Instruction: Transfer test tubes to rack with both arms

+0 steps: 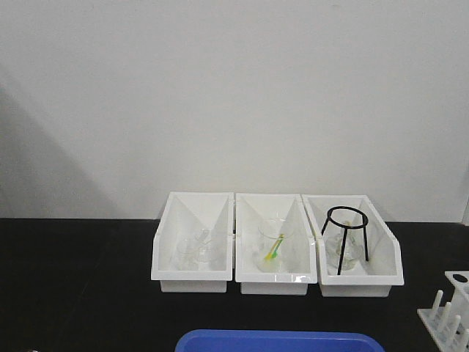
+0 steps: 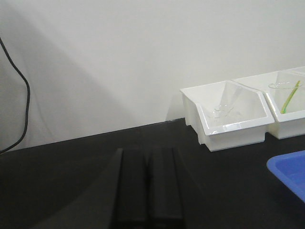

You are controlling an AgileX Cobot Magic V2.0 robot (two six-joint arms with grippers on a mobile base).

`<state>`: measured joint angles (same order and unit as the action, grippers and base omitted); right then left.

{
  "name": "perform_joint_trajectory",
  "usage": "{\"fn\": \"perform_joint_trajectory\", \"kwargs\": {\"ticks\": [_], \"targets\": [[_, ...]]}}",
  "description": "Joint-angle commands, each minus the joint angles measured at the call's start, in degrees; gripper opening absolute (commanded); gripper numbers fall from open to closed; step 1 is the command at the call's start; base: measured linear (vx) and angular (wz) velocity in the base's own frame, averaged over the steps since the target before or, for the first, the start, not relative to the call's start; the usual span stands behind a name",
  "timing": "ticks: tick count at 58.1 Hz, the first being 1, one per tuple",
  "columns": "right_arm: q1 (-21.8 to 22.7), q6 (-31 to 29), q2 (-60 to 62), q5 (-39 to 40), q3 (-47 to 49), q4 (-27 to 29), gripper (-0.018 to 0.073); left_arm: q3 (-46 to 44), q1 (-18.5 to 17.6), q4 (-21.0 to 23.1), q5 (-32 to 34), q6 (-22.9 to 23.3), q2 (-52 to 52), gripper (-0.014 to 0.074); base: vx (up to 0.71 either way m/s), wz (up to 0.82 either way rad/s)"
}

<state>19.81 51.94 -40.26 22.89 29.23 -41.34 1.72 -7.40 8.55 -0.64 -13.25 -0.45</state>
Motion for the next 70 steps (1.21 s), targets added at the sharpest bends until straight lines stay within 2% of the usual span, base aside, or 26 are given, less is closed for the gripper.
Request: {"fn": "perform_joint_trajectory", "kwargs": {"ticks": [1,5,11,15,22,34,44,52,70], "targets": [[-0.1,-10.8,2.1,2.1,-3.4,13.7,-0.0008,1.5,0.1,0.1,4.4,0.5,-1.2,-0.0021,0.00,0.00],[-1.8,-21.3,4.5,1.4,-7.7,21.8,-0.0008,1.5,0.1,0.1,4.4,0.5,-1.2,-0.0021,0.00,0.00],[-5.5,-36.4,8.0,-0.5,-13.0,29.6,-0.0008,1.5,0.1,0.1,4.4,0.5,-1.2,-0.0021,0.00,0.00],[-7.9,-43.6,11.1,-2.3,-15.9,34.3,-0.0008,1.5,0.1,0.1,4.4,0.5,-1.2,-0.0021,0.00,0.00],[-11.5,-51.9,16.5,-7.0,-20.8,40.1,-0.0008,1.5,0.1,0.1,4.4,0.5,-1.2,-0.0021,0.00,0.00],[-16.2,-52.7,27.5,-17.2,-29.3,38.8,-0.0008,1.5,0.1,0.1,4.4,0.5,-1.2,-0.0021,0.00,0.00],[-17.0,-51.9,36.4,-23.4,-31.6,38.7,-0.0008,1.5,0.1,0.1,4.4,0.5,-1.2,-0.0021,0.00,0.00],[-17.0,-51.6,41.4,-23.9,-31.6,38.8,-0.0008,1.5,0.1,0.1,4.4,0.5,-1.2,-0.0021,0.00,0.00],[-17.0,-51.0,41.3,-23.3,-31.6,39.1,-0.0008,1.5,0.1,0.1,4.4,0.5,-1.2,-0.0021,0.00,0.00]]}}
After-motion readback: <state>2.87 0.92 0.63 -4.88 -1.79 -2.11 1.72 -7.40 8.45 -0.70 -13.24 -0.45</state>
